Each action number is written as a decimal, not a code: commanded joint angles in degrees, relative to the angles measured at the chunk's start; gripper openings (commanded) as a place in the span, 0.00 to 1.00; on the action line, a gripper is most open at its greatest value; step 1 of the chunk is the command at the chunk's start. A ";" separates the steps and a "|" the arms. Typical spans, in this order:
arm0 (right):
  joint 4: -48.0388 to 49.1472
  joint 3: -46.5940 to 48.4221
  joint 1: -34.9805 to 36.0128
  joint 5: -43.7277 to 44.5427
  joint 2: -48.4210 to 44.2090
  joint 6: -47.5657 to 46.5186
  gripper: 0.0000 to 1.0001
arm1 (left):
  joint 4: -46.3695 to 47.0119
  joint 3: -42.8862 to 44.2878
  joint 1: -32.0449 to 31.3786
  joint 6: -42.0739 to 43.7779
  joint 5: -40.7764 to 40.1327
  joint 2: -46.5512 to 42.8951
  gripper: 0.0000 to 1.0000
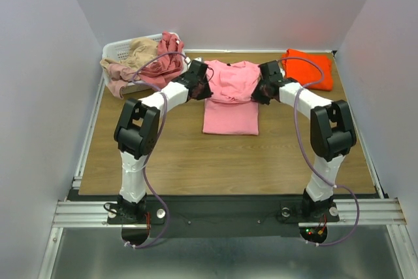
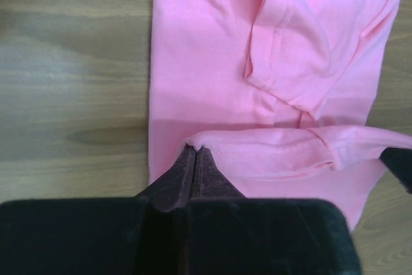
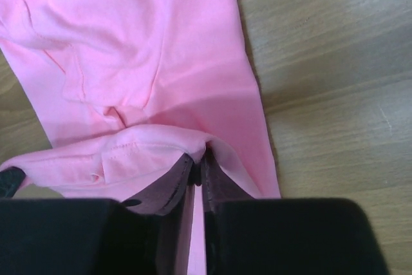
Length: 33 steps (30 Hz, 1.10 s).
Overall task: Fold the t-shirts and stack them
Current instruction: Fold the tshirt
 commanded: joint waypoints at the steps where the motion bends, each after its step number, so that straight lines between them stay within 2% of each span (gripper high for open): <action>1: 1.98 4.05 -1.01 0.00 1.00 -1.69 0.23 | -2.41 4.14 0.89 1.99 0.03 -0.05 0.43; 2: 1.90 4.32 -1.36 -0.18 1.01 -1.78 0.27 | -2.41 4.32 0.89 2.16 0.12 -0.32 0.58; 3: 1.90 4.49 -1.54 -0.79 1.01 -2.04 0.32 | -2.41 4.23 0.98 2.25 0.12 -0.76 0.83; 4: 1.90 4.67 -1.63 -1.75 0.83 -2.66 0.43 | -2.50 4.06 0.98 2.60 0.03 -1.80 0.98; 8: 1.98 3.10 -1.63 -4.75 -1.18 -4.33 0.72 | -2.24 1.17 1.07 2.60 0.03 -5.93 0.98; 10: 1.98 1.69 -1.63 -6.76 -2.68 -4.94 0.80 | -1.54 -1.38 1.07 2.34 1.87 -9.09 0.98; 12: 2.07 -0.42 -1.63 -9.83 -4.79 -6.96 0.88 | -0.22 -6.65 0.89 1.55 3.19 -11.38 0.98; 14: 2.07 -1.65 -1.54 -11.77 -5.58 -8.20 1.00 | 3.11 -14.11 0.89 0.50 4.51 -15.34 0.98; 19: 2.07 -8.68 -1.54 -12.84 -8.74 -8.02 1.00 | 9.18 -28.52 0.46 -3.19 7.59 -21.05 0.98; 26: 2.42 -21.50 -1.54 -12.49 -16.30 -6.09 0.99 | 14.19 -35.23 -0.51 -5.57 9.96 -20.36 0.97; 30: 3.30 -25.46 -1.54 -13.80 -18.41 -4.77 0.95 | 15.95 -35.85 -1.13 -6.18 11.45 -18.69 0.80; 31: 4.26 -26.08 -1.54 -14.93 -18.59 -4.51 0.94 | 16.22 -35.94 -1.21 -6.27 11.89 -18.43 0.68; 32: 4.88 -26.87 -1.54 -15.12 -18.59 -4.16 0.90 | 16.57 -36.11 -1.56 -6.36 11.90 -17.73 0.64; 33: 5.93 -27.84 -1.54 -16.08 -18.25 -3.98 0.86 | 16.75 -36.29 -1.65 -6.62 11.90 -17.37 0.54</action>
